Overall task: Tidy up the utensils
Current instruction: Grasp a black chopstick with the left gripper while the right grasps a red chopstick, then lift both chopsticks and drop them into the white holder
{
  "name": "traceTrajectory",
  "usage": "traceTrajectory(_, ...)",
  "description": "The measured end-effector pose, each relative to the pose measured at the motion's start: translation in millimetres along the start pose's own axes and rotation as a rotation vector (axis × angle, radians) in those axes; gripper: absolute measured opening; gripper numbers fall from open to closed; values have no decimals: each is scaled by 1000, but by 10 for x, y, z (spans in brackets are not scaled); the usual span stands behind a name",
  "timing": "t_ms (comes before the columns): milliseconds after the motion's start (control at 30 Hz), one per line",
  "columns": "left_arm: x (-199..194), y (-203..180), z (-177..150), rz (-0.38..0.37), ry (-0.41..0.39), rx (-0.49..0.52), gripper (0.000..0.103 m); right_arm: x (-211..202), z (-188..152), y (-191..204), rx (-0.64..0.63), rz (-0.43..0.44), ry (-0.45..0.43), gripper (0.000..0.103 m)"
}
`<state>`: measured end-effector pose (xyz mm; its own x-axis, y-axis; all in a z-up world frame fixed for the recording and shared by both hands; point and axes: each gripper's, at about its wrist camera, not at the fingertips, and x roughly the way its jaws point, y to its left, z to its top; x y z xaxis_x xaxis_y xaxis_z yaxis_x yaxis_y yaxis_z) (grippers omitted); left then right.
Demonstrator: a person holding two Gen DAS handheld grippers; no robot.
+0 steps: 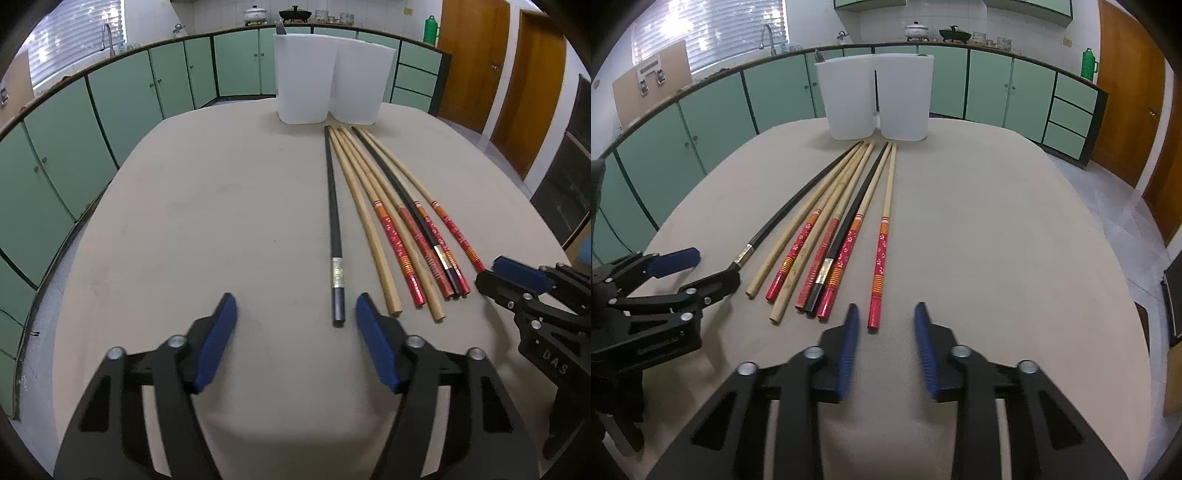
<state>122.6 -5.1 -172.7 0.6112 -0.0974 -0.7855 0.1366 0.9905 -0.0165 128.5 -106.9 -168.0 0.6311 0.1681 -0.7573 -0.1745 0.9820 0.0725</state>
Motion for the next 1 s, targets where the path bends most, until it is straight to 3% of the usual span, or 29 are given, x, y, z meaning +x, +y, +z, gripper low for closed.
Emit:
traceTrajectory(100,-6,-10,5,-28,-8,-1,34,14,13,14,-3,21,0,8)
traceTrajectory(133,-8,-24,4,-40,-10,3,21,18,17,20,-4,21,0,7)
traceTrajectory(233,0,-67,11,-72,-12,13,6,10,17,8,3,30,-5,7)
traceTrajectory(567,-210,-50,85,-104,-62,14,6,-274,115,-82,22,39,-96,6)
traceTrajectory(1000,-1047,68,646,-92,-310,33,6,-954,662,-214,-17,46,-272,6)
